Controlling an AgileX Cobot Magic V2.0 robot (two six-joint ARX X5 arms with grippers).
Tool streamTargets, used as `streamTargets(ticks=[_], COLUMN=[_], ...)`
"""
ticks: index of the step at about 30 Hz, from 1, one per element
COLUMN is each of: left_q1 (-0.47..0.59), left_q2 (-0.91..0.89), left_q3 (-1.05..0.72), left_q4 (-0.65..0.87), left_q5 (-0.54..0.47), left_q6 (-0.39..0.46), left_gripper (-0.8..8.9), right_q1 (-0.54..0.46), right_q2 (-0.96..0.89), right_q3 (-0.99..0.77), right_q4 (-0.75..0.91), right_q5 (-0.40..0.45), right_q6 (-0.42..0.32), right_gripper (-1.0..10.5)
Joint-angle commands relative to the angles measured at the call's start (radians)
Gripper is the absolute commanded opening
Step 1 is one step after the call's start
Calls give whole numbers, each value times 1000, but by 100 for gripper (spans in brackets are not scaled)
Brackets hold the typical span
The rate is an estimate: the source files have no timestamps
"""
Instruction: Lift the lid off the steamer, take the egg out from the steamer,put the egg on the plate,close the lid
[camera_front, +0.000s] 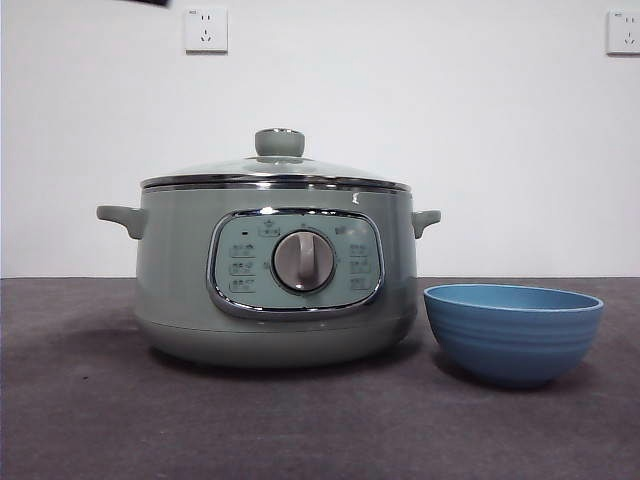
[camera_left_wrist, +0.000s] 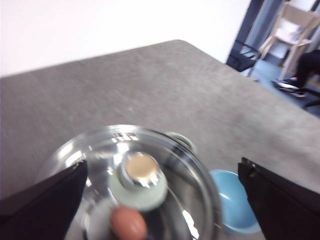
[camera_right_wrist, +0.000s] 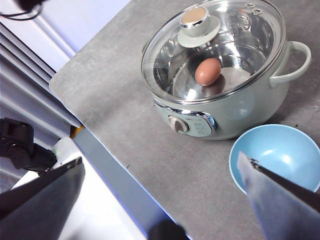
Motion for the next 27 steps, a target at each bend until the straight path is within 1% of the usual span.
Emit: streamTargets(ticks=[1,7,14,23,25,26,27], left_q1=[-39,-96,-119,-127,-132,-132,-132], left_q2=[68,201,321,407,408,408,408], left_q3=[-1,-1,-1,-1,-1,-1,-1], left_q4=[85,180,229,225,224,224,222], left_q5=[-67,-146,-164,-181,-201,-209,-217], left_q6=[60,121,122,121,121,121,120], left_gripper=[508,508,507,498,497,481,422], right_q1=[3,3,3,3,3,3,3], right_q2=[3,7,12,12,12,12,12], right_q3=[3,3,3,3,3,3,3], right_q4=[5,5,5,6,6,6,6], right_q5=[-1,0,0,0,0,0,0], right_q6=[-3,-3,-3,-4,-4,-4,-4], right_gripper=[628,628,628,627,627,627,627])
